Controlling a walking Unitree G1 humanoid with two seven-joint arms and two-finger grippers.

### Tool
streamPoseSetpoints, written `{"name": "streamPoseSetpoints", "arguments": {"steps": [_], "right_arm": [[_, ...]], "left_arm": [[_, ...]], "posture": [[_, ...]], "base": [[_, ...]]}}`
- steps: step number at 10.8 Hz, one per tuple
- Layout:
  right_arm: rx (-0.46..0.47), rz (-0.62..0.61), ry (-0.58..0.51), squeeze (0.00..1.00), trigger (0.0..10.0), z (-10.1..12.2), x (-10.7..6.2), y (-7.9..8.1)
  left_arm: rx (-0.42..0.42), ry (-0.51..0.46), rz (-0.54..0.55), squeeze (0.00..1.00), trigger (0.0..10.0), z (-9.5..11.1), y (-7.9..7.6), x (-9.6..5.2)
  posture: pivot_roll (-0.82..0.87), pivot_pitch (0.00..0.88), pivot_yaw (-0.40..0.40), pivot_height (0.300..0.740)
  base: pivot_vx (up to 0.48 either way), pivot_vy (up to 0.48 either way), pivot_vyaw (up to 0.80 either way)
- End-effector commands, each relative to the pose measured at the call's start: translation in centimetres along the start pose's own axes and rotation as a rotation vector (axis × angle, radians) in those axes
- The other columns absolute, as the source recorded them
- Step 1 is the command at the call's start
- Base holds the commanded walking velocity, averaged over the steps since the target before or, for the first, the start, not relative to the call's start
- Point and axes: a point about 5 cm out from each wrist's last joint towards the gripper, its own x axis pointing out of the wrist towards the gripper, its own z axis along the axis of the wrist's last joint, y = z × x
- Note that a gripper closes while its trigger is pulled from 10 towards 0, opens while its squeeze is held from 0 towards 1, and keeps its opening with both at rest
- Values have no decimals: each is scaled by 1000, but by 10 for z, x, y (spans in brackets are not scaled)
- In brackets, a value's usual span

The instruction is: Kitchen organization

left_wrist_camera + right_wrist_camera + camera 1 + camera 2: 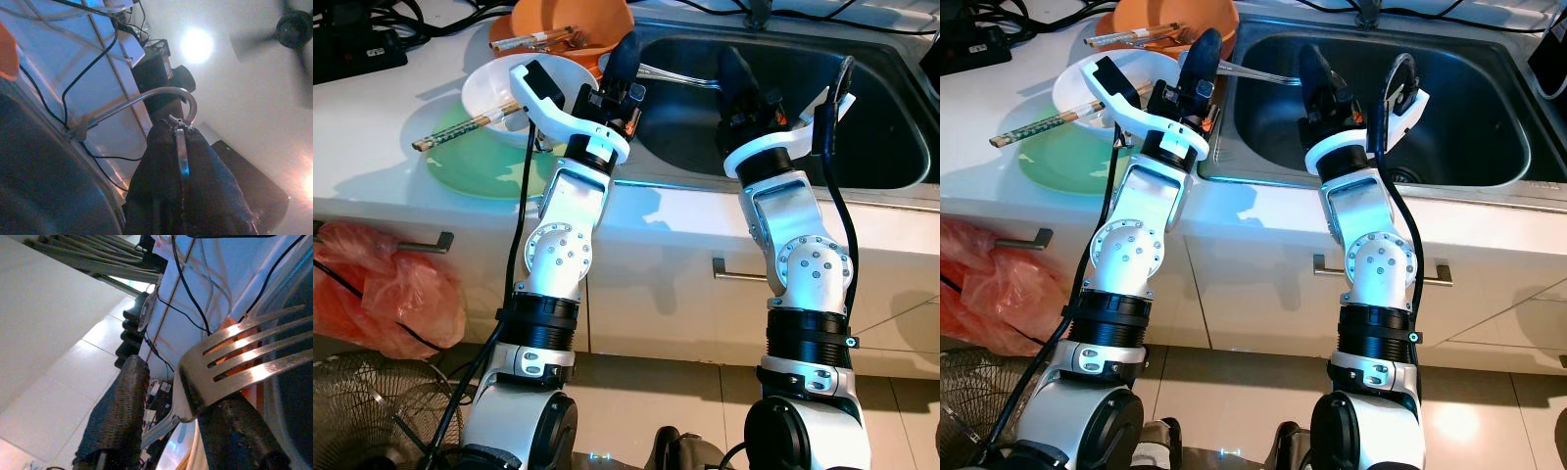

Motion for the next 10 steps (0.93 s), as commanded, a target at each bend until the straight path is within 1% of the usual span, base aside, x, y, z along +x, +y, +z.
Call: {"name": "streamPoseSetpoints", "arguments": {"steps": [1, 2, 3, 6, 7, 8, 9, 10], "right_arm": [[71, 11, -26, 0, 0, -9, -2, 1], [76, 10, -31, 0, 0, -8, -2, 1], [80, 9, -36, 0, 0, -8, -2, 1], [88, 6, -50, 0, 0, -5, -2, 0], [87, 5, -51, 0, 0, -4, -2, 0], [85, 4, -51, 0, 0, -4, -2, 0], [84, 4, -52, 0, 0, -4, -2, -1], [84, 4, -52, 0, 0, -4, -2, -1]], "left_arm": [[-154, 25, -81, 0, 10000, -40, -39, 14], [-142, 31, -67, 0, 8549, -41, -38, 14], [-122, 45, -47, 0, 0, -43, -35, 15], [-92, 56, -24, 0, 0, -45, -32, 15], [-64, 63, -4, 0, 10000, -45, -29, 15], [-45, 66, 5, 0, 10000, -46, -28, 15], [-7, 67, 3, 941, 10000, -46, -27, 15], [-7, 67, 3, 941, 10000, -46, -27, 15]], "posture": [[178, 175, -10, 740], [179, 173, -8, 740], [175, 171, -5, 740], [176, 175, -5, 740], [176, 175, -7, 740], [174, 176, -7, 740], [175, 175, -8, 740], [175, 175, -8, 740]], "base": [[0, 0, 0], [0, 0, 0], [0, 0, 0], [0, 0, 0], [0, 0, 0], [0, 0, 0], [0, 0, 0], [0, 0, 0]]}}
